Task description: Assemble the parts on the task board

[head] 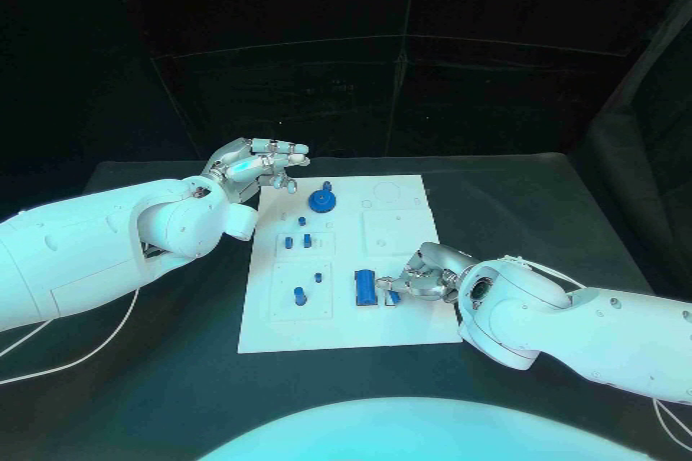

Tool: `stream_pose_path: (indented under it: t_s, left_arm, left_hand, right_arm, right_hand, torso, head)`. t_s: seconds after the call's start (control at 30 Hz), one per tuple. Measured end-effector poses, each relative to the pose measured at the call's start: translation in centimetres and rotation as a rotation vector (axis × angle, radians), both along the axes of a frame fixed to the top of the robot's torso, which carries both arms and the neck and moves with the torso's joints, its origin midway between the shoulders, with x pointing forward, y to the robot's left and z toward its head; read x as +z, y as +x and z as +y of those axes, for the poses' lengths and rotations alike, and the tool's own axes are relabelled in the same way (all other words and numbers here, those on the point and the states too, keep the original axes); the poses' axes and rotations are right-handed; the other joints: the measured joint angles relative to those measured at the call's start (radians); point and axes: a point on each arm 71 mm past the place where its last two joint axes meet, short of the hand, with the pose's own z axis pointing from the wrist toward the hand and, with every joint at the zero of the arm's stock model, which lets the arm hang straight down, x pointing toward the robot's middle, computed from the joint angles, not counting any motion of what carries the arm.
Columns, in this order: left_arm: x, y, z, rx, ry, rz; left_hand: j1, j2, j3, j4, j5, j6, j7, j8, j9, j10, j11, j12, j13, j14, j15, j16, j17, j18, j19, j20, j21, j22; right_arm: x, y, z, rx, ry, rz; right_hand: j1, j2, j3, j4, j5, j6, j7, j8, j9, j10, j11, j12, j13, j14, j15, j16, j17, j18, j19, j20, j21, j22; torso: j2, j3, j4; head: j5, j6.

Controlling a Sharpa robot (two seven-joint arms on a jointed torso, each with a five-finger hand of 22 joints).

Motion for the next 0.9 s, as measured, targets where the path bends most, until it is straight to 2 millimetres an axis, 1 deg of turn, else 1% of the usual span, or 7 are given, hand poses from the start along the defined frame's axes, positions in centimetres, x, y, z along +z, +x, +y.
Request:
stream_pose_path:
  t_s: [0.07, 0.33, 0.43, 0.57, 0.8, 0.87, 0.9]
  left_arm:
    - [0.0, 0.0, 0.0, -0.002, 0.000, 0.002]
    - [-0.1, 0.0, -0.1, -0.010, 0.000, 0.010]
    - [-0.1, 0.0, -0.1, -0.011, 0.001, 0.011]
    - [-0.1, 0.0, -0.1, -0.013, 0.001, 0.013]
    - [-0.1, 0.0, -0.1, -0.014, 0.001, 0.014]
    - [-0.1, 0.0, -0.1, -0.014, 0.001, 0.014]
    - [-0.1, 0.0, -0.1, -0.014, 0.001, 0.014]
  left_hand:
    - [0.000, 0.000, 0.000, 0.000, 0.000, 0.000, 0.000, 0.000, 0.000, 0.000, 0.000, 0.000, 0.000, 0.000, 0.000, 0.000, 0.000, 0.000, 0.000, 0.000, 0.000, 0.000]
    - [0.000, 0.000, 0.000, 0.000, 0.000, 0.000, 0.000, 0.000, 0.000, 0.000, 0.000, 0.000, 0.000, 0.000, 0.000, 0.000, 0.000, 0.000, 0.000, 0.000, 0.000, 0.000]
    - [0.000, 0.000, 0.000, 0.000, 0.000, 0.000, 0.000, 0.000, 0.000, 0.000, 0.000, 0.000, 0.000, 0.000, 0.000, 0.000, 0.000, 0.000, 0.000, 0.000, 0.000, 0.000]
    - [0.000, 0.000, 0.000, 0.000, 0.000, 0.000, 0.000, 0.000, 0.000, 0.000, 0.000, 0.000, 0.000, 0.000, 0.000, 0.000, 0.000, 0.000, 0.000, 0.000, 0.000, 0.000]
    - [0.000, 0.000, 0.000, 0.000, 0.000, 0.000, 0.000, 0.000, 0.000, 0.000, 0.000, 0.000, 0.000, 0.000, 0.000, 0.000, 0.000, 0.000, 0.000, 0.000, 0.000, 0.000]
    - [0.000, 0.000, 0.000, 0.000, 0.000, 0.000, 0.000, 0.000, 0.000, 0.000, 0.000, 0.000, 0.000, 0.000, 0.000, 0.000, 0.000, 0.000, 0.000, 0.000, 0.000, 0.000]
    - [0.000, 0.000, 0.000, 0.000, 0.000, 0.000, 0.000, 0.000, 0.000, 0.000, 0.000, 0.000, 0.000, 0.000, 0.000, 0.000, 0.000, 0.000, 0.000, 0.000, 0.000, 0.000]
  right_arm:
    - [0.0, 0.0, 0.0, -0.001, 0.001, -0.001]
    - [0.0, 0.0, -0.5, -0.011, -0.002, -0.005]
    - [0.0, 0.0, -0.6, -0.012, -0.003, -0.006]
    - [0.0, 0.0, -0.8, -0.016, -0.007, -0.007]
    - [0.0, 0.1, -1.4, -0.021, -0.011, -0.012]
    - [0.0, 0.2, -1.5, -0.020, -0.005, -0.016]
    - [0.0, 0.2, -1.7, -0.018, 0.004, -0.020]
  right_hand:
    - [-0.004, 0.004, 0.000, 0.000, 0.000, 0.000, 0.000, 0.000, 0.000, 0.000, 0.000, 0.000, 0.000, 0.000, 0.000, 0.000, 0.000, 0.000, 0.000, 0.000, 0.000, 0.000]
    - [-0.004, 0.004, -0.003, -0.003, 0.000, 0.000, 0.000, 0.000, 0.003, 0.000, 0.000, 0.004, 0.000, 0.000, 0.000, 0.000, 0.000, 0.000, 0.000, 0.000, 0.000, 0.000]
    - [-0.003, 0.004, -0.005, -0.005, 0.009, 0.000, 0.000, 0.000, 0.004, 0.000, 0.000, 0.004, 0.000, 0.000, 0.000, 0.000, 0.000, 0.000, 0.000, 0.000, 0.000, 0.000]
    - [0.012, 0.020, -0.010, -0.010, 0.018, 0.000, 0.000, 0.000, 0.007, 0.000, 0.000, 0.004, 0.000, 0.000, 0.000, 0.000, 0.000, 0.000, 0.000, 0.000, 0.000, 0.000]
    - [0.100, 0.016, -0.021, -0.027, 0.035, -0.004, 0.001, 0.000, 0.013, 0.000, 0.000, 0.004, 0.000, 0.000, 0.000, 0.000, 0.000, 0.000, 0.000, 0.000, 0.000, 0.001]
    - [0.133, 0.015, -0.017, -0.039, 0.041, -0.028, 0.008, -0.013, 0.012, -0.003, 0.003, -0.008, 0.000, 0.000, 0.000, -0.007, 0.000, 0.000, 0.000, 0.000, -0.006, -0.008]
    - [0.151, 0.015, -0.018, -0.046, 0.046, -0.040, 0.013, -0.020, 0.011, -0.010, 0.010, -0.022, 0.000, 0.000, 0.000, -0.015, 0.000, 0.000, -0.005, 0.000, -0.015, -0.019]
  torso:
    - [0.000, 0.0000, 0.0000]
    - [0.000, 0.0000, 0.0007]
    - [0.000, 0.0000, 0.0007]
    - [0.000, -0.0001, 0.0005]
    - [0.000, -0.0001, 0.0004]
    - [-0.001, 0.0001, 0.0004]
    - [-0.001, 0.0003, 0.0004]
  head:
    - [0.000, 0.000]
    - [-0.003, 0.001]
    - [-0.004, 0.002]
    - [-0.004, 0.002]
    - [-0.005, 0.004]
    - [-0.005, 0.007]
    - [-0.005, 0.009]
